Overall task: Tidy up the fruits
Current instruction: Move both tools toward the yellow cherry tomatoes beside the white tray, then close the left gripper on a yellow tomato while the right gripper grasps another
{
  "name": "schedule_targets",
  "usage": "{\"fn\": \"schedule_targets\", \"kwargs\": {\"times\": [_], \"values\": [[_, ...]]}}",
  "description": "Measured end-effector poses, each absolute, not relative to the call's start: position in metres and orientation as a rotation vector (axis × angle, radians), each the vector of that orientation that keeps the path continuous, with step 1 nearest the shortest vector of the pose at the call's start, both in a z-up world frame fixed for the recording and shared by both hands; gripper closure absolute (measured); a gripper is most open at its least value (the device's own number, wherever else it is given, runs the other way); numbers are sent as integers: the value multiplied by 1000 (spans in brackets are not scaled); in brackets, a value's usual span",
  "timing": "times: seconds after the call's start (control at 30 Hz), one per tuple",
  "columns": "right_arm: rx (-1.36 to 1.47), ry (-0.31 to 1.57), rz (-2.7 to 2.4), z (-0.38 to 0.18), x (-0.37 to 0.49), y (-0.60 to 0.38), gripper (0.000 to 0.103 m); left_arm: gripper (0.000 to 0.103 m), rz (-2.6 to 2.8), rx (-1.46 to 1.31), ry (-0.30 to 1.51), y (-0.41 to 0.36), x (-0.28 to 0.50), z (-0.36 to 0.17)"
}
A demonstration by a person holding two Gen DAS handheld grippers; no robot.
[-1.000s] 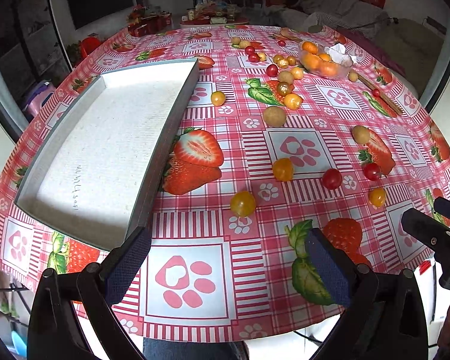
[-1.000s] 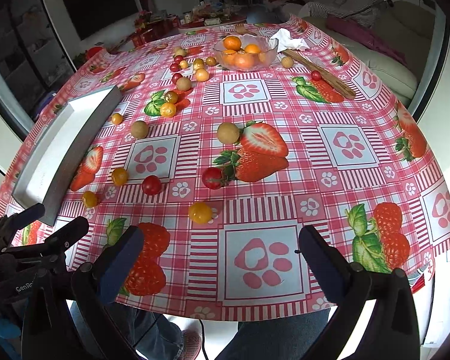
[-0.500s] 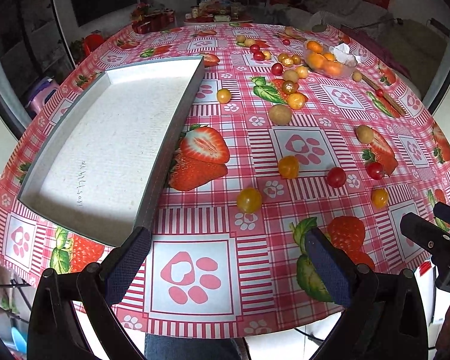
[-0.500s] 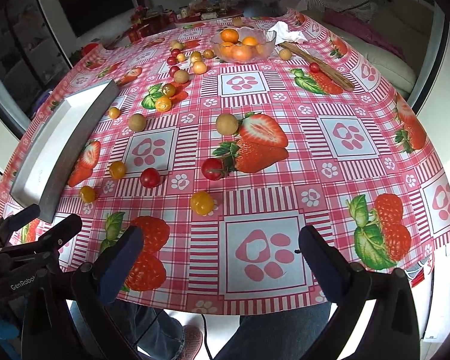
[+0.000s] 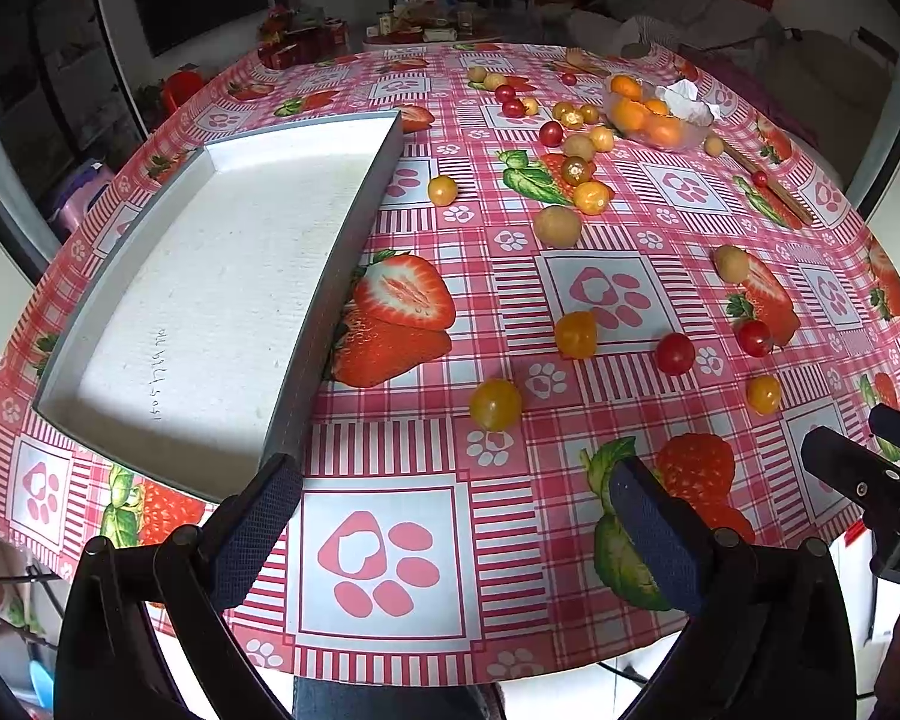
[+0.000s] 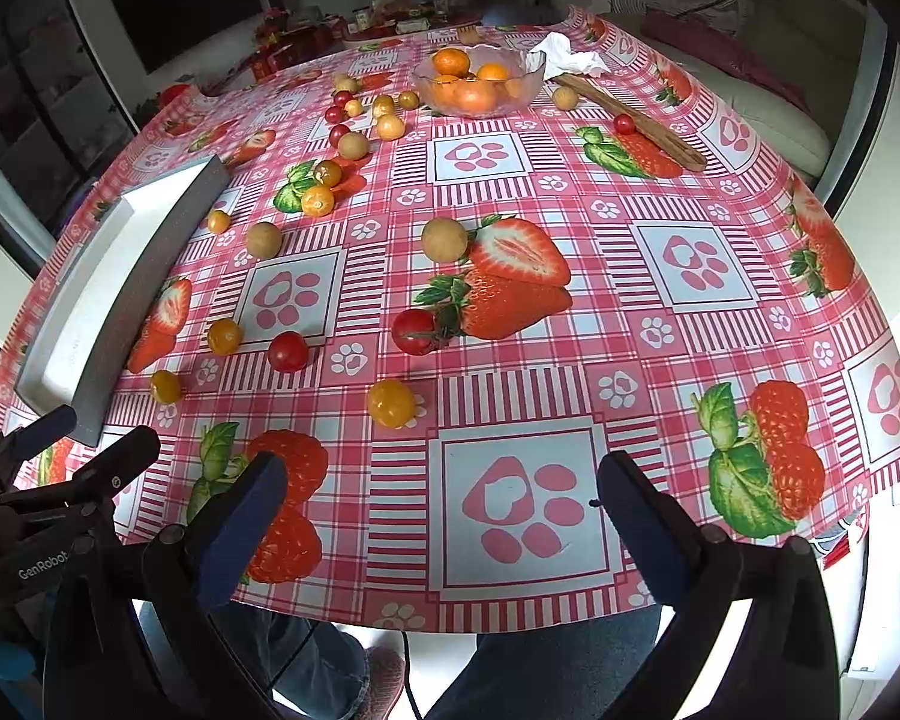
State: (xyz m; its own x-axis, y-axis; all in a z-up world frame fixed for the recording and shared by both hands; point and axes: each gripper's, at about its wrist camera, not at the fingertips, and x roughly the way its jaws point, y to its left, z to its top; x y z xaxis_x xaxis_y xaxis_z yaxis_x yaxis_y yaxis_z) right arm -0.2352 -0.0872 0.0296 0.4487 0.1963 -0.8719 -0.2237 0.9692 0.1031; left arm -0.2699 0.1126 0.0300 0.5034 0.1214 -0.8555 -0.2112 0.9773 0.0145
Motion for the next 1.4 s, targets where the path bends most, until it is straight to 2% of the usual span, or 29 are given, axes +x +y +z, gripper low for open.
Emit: {"fn": "schedule_targets", "kwargs": {"times": [0.83,0.97,1.0,1.03,1.07,1.2,1.3,1.37,1.4], "values": [[-86,1088,264,15,-229,-86,0,0,153,-22,1036,110,-249,13],[-116,1086,286,8,-226,-79,6,0,143,-1,1031,109,-244,11],[-118,1091,290,6,-224,-78,11,0,139,-2,1033,110,-242,10],[-119,1096,294,4,-223,-76,15,6,135,-5,1036,110,-241,10],[-131,1088,290,3,-222,-73,16,15,131,-7,1043,111,-239,9],[-172,1063,305,4,-217,-61,25,18,109,-69,1057,116,-235,6],[-212,1048,310,3,-216,-50,35,29,97,-72,1050,114,-236,8],[-223,1036,323,4,-216,-45,47,49,75,-64,1042,109,-237,10],[-224,1034,330,4,-216,-42,56,55,64,-57,1038,107,-238,11]]}}
